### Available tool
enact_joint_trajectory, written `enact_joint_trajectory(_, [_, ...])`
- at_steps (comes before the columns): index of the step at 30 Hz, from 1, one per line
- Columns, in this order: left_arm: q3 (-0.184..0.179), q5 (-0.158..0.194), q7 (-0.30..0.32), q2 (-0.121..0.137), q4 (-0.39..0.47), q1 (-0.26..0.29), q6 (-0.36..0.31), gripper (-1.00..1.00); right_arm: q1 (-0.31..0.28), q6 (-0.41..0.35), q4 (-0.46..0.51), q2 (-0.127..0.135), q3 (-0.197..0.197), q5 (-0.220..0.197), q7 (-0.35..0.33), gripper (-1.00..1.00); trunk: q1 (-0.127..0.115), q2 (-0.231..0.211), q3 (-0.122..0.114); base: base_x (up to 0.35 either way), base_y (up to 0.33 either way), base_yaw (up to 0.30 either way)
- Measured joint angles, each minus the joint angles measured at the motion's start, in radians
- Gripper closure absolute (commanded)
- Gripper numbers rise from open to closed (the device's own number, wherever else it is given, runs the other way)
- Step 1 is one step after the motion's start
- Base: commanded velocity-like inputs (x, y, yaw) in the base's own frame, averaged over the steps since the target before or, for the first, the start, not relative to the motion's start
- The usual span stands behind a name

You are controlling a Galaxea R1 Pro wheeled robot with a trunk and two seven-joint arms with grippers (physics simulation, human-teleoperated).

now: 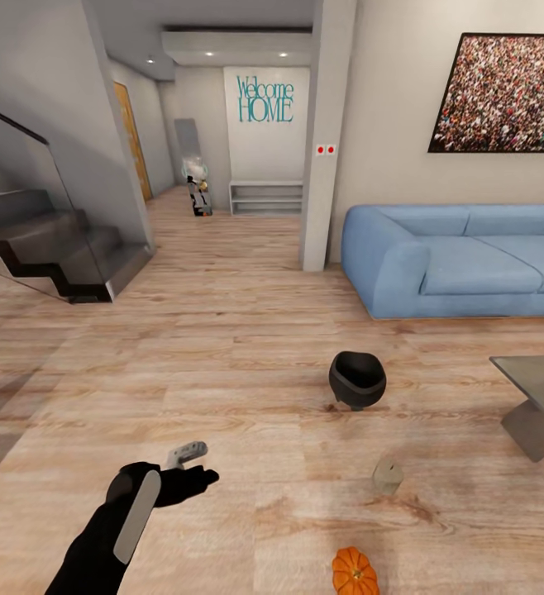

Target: Place each of the two pumpkins and all three candles from the living room inside a cabinet in the living room (use any cabinet), then make sure every cabinet is closed, and position the cauldron so it is next to a table in the living room.

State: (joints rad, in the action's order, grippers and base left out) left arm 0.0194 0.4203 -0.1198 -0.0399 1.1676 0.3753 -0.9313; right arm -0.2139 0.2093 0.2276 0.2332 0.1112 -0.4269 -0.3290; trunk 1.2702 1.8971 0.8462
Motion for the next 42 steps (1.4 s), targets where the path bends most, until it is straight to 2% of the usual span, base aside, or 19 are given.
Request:
enact_joint_trajectory(6, [0.000,0.033,0.002,0.001,0.001,0.000,-0.034,-1.00,0.000,-0.002,0.002,0.000,0.000,0.001,0.000,-1.00,0.023,0.042,0.019,0.000,0.000,0.000])
enact_joint_trajectory(12, [0.000,0.066,0.003,0.001,0.002,0.000,-0.038,-1.00,0.000,-0.003,0.003,0.000,0.000,0.000,-0.008,-1.00,0.046,0.084,0.038,0.000,0.000,0.000])
enact_joint_trajectory(16, [-0.001,0.088,0.004,0.004,0.003,0.000,-0.039,-1.00,0.000,-0.007,0.002,0.000,0.001,-0.021,-0.030,-1.00,0.061,0.112,0.050,0.000,0.000,0.000])
enact_joint_trajectory(17, [-0.001,0.249,0.004,0.006,0.004,0.000,-0.039,-1.00,0.000,-0.007,0.001,0.001,0.000,-0.063,-0.166,-1.00,0.065,0.119,0.053,0.000,0.000,0.000])
enact_joint_trajectory(18, [-0.003,0.278,0.004,0.013,0.004,0.000,-0.039,-1.00,0.000,-0.009,-0.003,0.001,0.001,-0.093,-0.226,-1.00,0.069,0.126,0.056,0.000,0.000,0.000])
enact_joint_trajectory(20, [-0.004,0.294,0.004,0.020,0.005,0.000,-0.040,-1.00,0.000,-0.010,-0.005,0.001,0.001,-0.114,-0.265,-1.00,0.077,0.140,0.063,0.000,0.000,0.000])
enact_joint_trajectory(23, [-0.005,0.307,0.004,0.027,0.005,0.000,-0.040,-1.00,0.000,-0.010,-0.005,-0.001,0.002,-0.132,-0.283,-1.00,0.088,0.161,0.072,0.000,0.000,0.000])
enact_joint_trajectory(28, [-0.005,0.310,0.004,0.029,0.005,0.000,-0.040,-1.00,0.000,0.000,0.003,-0.001,0.001,-0.135,-0.234,-1.00,0.107,0.196,0.088,0.000,0.000,0.000])
enact_joint_trajectory(34, [-0.006,0.311,0.004,0.030,0.005,0.000,-0.040,-1.00,0.000,0.005,0.003,-0.002,-0.001,-0.142,-0.217,-1.00,0.130,0.238,0.107,0.000,0.000,0.000])
enact_joint_trajectory(36, [-0.006,0.311,0.004,0.029,0.005,0.000,-0.040,-1.00,0.000,0.005,0.003,-0.002,0.001,-0.174,-0.218,-1.00,0.138,0.252,0.113,0.000,0.000,0.000])
enact_joint_trajectory(40, [-0.006,0.311,0.004,0.029,0.005,0.000,-0.040,-1.00,0.000,0.001,0.002,0.000,0.000,-0.301,-0.233,-1.00,0.153,0.280,0.125,0.000,0.000,0.000])
enact_joint_trajectory(42, [-0.006,0.311,0.004,0.029,0.005,0.000,-0.040,-1.00,0.000,-0.003,-0.001,0.000,-0.001,-0.339,-0.254,-1.00,0.161,0.294,0.132,0.000,0.000,0.000])
